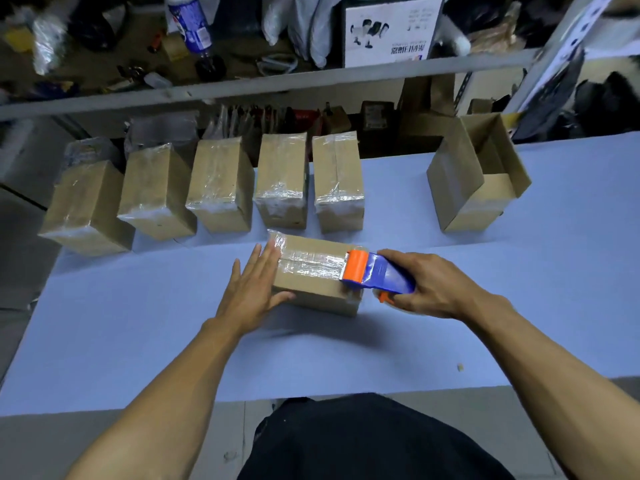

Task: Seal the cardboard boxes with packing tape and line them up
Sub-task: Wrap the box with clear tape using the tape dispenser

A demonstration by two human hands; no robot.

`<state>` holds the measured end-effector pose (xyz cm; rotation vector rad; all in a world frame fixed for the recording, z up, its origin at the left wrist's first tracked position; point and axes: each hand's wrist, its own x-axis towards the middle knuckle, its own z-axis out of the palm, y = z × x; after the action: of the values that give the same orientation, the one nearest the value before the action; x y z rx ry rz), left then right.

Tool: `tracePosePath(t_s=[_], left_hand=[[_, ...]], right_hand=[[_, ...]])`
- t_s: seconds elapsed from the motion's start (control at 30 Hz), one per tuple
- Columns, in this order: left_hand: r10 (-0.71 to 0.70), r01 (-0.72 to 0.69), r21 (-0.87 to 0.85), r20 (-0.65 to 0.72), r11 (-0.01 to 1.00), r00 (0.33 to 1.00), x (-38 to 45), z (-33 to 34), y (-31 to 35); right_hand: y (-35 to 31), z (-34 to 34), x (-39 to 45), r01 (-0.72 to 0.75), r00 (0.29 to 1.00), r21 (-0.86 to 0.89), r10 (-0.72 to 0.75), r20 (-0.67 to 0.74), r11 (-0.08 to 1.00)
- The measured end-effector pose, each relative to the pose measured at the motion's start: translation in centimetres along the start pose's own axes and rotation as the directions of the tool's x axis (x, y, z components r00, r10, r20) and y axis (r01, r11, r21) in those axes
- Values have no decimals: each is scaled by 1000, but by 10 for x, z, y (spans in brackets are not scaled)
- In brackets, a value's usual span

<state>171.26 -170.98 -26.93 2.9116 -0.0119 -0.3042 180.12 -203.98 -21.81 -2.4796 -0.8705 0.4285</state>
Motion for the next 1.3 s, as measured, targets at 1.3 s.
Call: tracePosePath(t_s=[1.3], left_hand=[[20,-33,163,82,986,996,38,16,126]], right_hand=[[73,23,-66,-239,971,117,236,37,964]])
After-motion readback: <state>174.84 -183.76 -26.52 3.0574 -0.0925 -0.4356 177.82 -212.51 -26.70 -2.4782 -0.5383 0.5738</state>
